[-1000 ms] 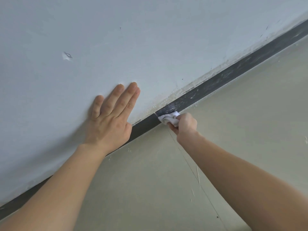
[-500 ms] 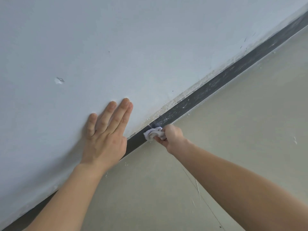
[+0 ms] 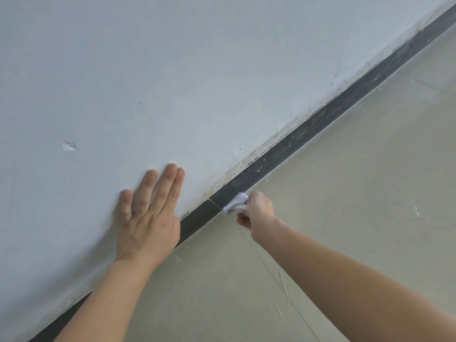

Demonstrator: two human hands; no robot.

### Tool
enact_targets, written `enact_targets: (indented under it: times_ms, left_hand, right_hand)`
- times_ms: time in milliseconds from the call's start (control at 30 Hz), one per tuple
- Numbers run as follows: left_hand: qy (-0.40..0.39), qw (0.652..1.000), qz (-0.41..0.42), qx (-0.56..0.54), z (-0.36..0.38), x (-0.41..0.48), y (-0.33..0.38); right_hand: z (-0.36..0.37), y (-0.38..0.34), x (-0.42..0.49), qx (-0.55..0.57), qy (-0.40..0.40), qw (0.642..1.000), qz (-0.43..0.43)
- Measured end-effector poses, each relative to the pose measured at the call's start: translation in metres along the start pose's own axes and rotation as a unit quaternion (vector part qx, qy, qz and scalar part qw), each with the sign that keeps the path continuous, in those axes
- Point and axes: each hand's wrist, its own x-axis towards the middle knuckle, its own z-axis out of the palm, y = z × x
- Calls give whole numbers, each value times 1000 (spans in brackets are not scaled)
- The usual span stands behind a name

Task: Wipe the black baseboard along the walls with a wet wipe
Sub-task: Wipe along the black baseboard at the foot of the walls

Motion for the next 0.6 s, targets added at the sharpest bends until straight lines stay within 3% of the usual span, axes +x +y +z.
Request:
enact_targets:
  times_ms: [67,133,267,533,600]
  left_hand:
    - [1,1000,4,7,0,0,0]
    - [-3,1000,7,7,-1,0,-1]
    - [-12,1000,-3,-21,-4,0,-1]
    - [-48,996,-35,-64,-6,2,7]
    - [-57,995,-39,-66,-7,2,8]
  right_hand:
    - [16,19,-11,-48,-91,992,71]
    - [30,24,-16,-18,-140,984,108]
    - [29,-1,-3,68,-64,990,105]
    - [-21,-48,17,211,37,977,-22]
    - [-29,-48,22,184,75,979,-42]
